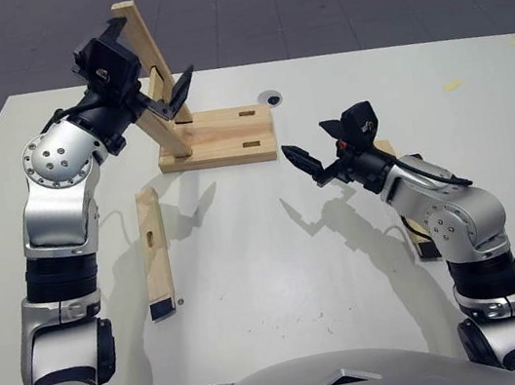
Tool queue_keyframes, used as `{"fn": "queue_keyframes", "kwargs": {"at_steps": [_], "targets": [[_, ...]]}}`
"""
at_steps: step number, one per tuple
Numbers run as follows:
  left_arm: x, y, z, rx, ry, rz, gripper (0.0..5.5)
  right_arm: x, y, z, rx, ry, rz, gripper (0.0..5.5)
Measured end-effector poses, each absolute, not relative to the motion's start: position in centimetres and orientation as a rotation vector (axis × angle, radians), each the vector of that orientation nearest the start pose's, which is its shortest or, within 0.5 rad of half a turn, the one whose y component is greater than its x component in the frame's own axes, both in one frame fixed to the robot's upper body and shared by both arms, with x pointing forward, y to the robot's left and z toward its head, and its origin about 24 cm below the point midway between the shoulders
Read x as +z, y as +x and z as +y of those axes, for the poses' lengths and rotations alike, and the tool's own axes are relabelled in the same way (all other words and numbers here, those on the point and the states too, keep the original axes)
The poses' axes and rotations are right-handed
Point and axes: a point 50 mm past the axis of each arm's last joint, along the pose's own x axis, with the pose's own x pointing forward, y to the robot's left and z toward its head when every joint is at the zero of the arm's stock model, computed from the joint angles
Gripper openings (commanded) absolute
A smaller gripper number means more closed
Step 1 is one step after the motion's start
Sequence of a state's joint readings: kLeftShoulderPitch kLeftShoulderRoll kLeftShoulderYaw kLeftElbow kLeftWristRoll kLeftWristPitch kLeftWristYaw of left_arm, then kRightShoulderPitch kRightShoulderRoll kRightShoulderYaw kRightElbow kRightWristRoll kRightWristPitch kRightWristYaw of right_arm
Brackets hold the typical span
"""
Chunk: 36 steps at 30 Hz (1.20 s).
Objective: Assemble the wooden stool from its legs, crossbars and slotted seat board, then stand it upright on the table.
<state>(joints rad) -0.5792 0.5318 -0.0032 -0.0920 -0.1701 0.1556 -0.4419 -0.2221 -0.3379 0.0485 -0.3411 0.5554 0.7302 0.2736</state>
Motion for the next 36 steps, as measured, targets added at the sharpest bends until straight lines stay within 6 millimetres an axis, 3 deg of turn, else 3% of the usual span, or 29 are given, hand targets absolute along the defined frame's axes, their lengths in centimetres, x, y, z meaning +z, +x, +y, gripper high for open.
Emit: {"fn": "queue_keyframes", "kwargs": {"at_steps": [2, 5, 7, 9, 12, 17, 21, 23, 29, 36], "targets": [[26.1, 30.3, 14.7, -0.534, 0.423, -0.556, 5.40, 11.5, 26.7, -13.5, 0.600, 0.144, 0.210, 5.35], [26.4, 29.4, 11.3, -0.666, 0.539, -0.568, 5.40, 11.6, 26.8, -13.7, 0.581, 0.158, 0.199, 5.35], [23.5, 30.2, 9.0, -0.777, 0.699, -0.460, 5.40, 11.7, 26.8, -13.7, 0.574, 0.166, 0.193, 5.35], [19.5, 31.8, 8.4, -0.828, 0.808, -0.289, 5.40, 11.7, 26.8, -13.5, 0.573, 0.176, 0.187, 5.35], [15.6, 34.3, 9.8, -0.793, 0.900, -0.109, 5.40, 11.7, 26.9, -13.6, 0.566, 0.173, 0.186, 5.35], [11.8, 37.7, 12.2, -0.664, 0.969, 0.062, 5.40, 11.6, 26.9, -13.3, 0.565, 0.184, 0.185, 5.35], [8.4, 38.4, 12.8, -0.636, 1.024, 0.160, 5.40, 11.4, 26.9, -12.9, 0.553, 0.185, 0.186, 5.35], [8.5, 38.7, 12.3, -0.672, 1.076, 0.148, 5.40, 11.4, 26.9, -12.6, 0.551, 0.192, 0.183, 5.35], [8.5, 37.6, 12.3, -0.885, 1.167, 0.022, 5.40, 11.7, 26.8, -12.4, 0.541, 0.203, 0.171, 5.35], [8.3, 32.9, 14.2, -1.130, 1.161, -0.159, 5.40, 12.2, 27.1, -14.4, 0.467, 0.189, 0.156, 5.35]]}}
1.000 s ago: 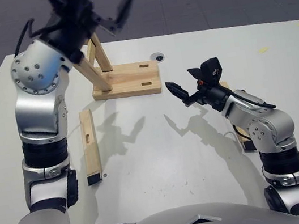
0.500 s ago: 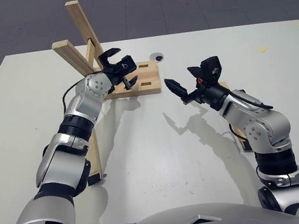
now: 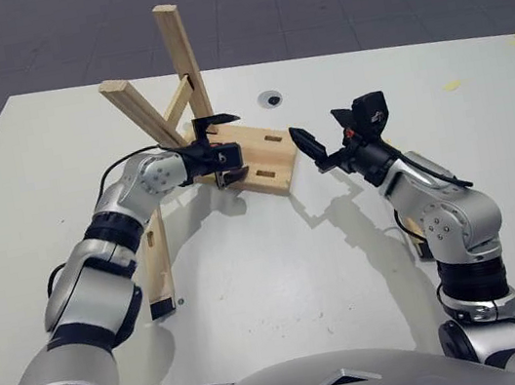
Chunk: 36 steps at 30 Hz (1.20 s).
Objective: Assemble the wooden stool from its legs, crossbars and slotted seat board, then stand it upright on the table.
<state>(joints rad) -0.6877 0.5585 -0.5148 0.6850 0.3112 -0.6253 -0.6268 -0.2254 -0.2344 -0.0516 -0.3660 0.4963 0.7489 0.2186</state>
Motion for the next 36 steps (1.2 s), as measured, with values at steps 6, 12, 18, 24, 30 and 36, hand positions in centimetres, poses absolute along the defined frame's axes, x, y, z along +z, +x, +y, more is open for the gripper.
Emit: {"fn": "queue_keyframes", "kwargs": {"at_steps": [6, 12, 18, 24, 30, 36], "targets": [[9.1, 30.1, 14.4, -1.118, 1.015, -0.231, 5.40, 12.2, 27.1, -14.3, 0.467, 0.168, 0.162, 5.35], [18.3, 29.7, 14.9, -0.910, 0.617, -0.404, 5.40, 10.6, 28.0, -15.3, 0.344, 0.068, 0.220, 5.35], [26.8, 28.4, 17.3, -0.830, 0.198, -0.478, 5.40, 8.8, 29.7, -17.4, 0.186, -0.056, 0.260, 5.35], [29.7, 31.1, 27.1, -0.017, 0.237, -0.490, 5.40, 5.6, 31.4, -17.7, 0.298, -0.238, 0.348, 5.35], [22.4, 31.9, 31.3, 0.197, 0.236, -0.225, 5.40, 4.4, 29.6, -17.2, 0.443, -0.272, 0.379, 5.35], [20.2, 31.7, 31.5, 0.217, 0.239, -0.179, 5.40, 4.3, 27.5, -17.8, 0.452, -0.209, 0.412, 5.35]]}}
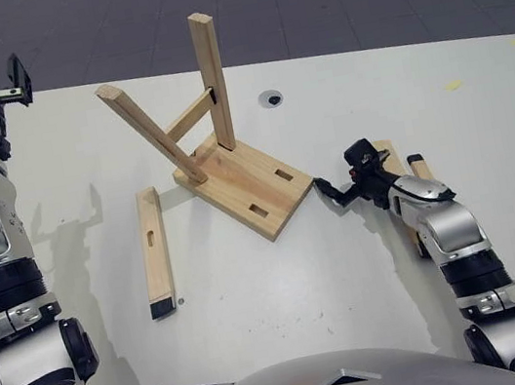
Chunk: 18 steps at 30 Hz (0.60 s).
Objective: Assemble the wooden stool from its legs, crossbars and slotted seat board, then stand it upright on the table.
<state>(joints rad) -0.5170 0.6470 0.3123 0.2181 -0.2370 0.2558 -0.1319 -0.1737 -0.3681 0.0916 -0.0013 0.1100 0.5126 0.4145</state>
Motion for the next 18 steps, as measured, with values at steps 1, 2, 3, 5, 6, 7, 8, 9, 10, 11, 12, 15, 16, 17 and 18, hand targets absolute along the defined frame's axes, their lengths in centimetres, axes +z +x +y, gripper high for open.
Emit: {"fn": "queue_keyframes", "kwargs": {"at_steps": [1, 2, 3, 5, 6, 7, 8, 9, 10, 11, 12, 15, 16, 17, 18], "targets": [[19.6, 31.7, 31.4, 0.213, 0.230, -0.167, 5.40, 4.5, 27.4, -18.3, 0.418, -0.207, 0.403, 5.35], [19.3, 31.6, 31.3, 0.210, 0.225, -0.162, 5.40, 4.8, 27.4, -19.0, 0.368, -0.204, 0.379, 5.35], [19.1, 31.5, 31.2, 0.211, 0.226, -0.162, 5.40, 5.4, 27.4, -19.8, 0.313, -0.197, 0.339, 5.35], [19.6, 31.1, 31.3, 0.241, 0.226, -0.198, 5.40, 7.5, 27.0, -21.6, 0.217, -0.112, 0.198, 5.35], [19.8, 30.7, 31.4, 0.267, 0.224, -0.217, 5.40, 8.6, 26.4, -22.2, 0.192, -0.050, 0.124, 5.35], [20.0, 30.3, 31.6, 0.295, 0.225, -0.234, 5.40, 9.4, 25.8, -22.9, 0.169, -0.001, 0.067, 5.35], [20.1, 29.8, 31.8, 0.319, 0.227, -0.248, 5.40, 9.8, 25.3, -23.7, 0.149, 0.027, 0.043, 5.35], [20.0, 29.4, 31.8, 0.336, 0.223, -0.259, 5.40, 9.6, 24.7, -24.8, 0.120, 0.049, 0.051, 5.35], [19.8, 29.0, 31.7, 0.348, 0.216, -0.266, 5.40, 9.1, 24.2, -26.0, 0.087, 0.053, 0.082, 5.35], [19.6, 28.8, 31.6, 0.356, 0.211, -0.264, 5.40, 8.4, 23.6, -27.2, 0.059, 0.046, 0.131, 5.35], [19.2, 28.5, 31.6, 0.361, 0.211, -0.255, 5.40, 7.8, 23.0, -28.4, 0.031, 0.034, 0.183, 5.35], [19.3, 28.2, 31.4, 0.369, 0.211, -0.256, 5.40, 6.7, 21.7, -29.9, 0.034, 0.001, 0.303, 5.35], [19.4, 28.2, 31.3, 0.366, 0.209, -0.261, 5.40, 6.6, 21.7, -29.9, 0.049, -0.009, 0.322, 5.35], [19.4, 28.2, 31.0, 0.362, 0.206, -0.265, 5.40, 6.4, 21.7, -29.8, 0.070, -0.024, 0.345, 5.35], [19.3, 28.3, 30.8, 0.358, 0.201, -0.263, 5.40, 6.2, 21.7, -29.6, 0.087, -0.032, 0.366, 5.35]]}}
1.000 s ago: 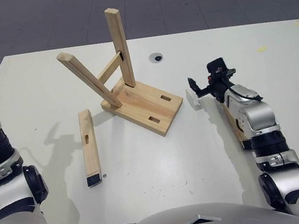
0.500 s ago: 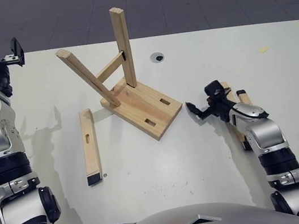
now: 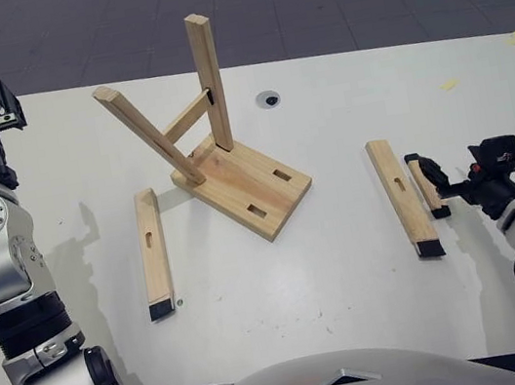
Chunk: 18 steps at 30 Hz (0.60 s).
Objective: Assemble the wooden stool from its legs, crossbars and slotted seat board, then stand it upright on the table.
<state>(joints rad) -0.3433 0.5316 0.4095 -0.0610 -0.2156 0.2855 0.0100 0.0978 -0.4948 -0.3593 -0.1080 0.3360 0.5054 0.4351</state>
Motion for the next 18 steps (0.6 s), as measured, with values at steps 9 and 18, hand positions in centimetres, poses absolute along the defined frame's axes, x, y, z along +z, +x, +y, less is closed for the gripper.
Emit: {"fn": "queue_keyframes", "kwargs": {"at_steps": [9, 18], "targets": [[18.8, 28.1, 30.0, 0.349, 0.196, -0.247, 5.40, 5.1, 21.6, -30.4, 0.060, -0.123, 0.524, 4.61], [17.7, 27.1, 29.3, 0.366, 0.185, -0.226, 5.40, 5.2, 21.6, -30.5, 0.112, -0.090, 0.606, 3.14]]}}
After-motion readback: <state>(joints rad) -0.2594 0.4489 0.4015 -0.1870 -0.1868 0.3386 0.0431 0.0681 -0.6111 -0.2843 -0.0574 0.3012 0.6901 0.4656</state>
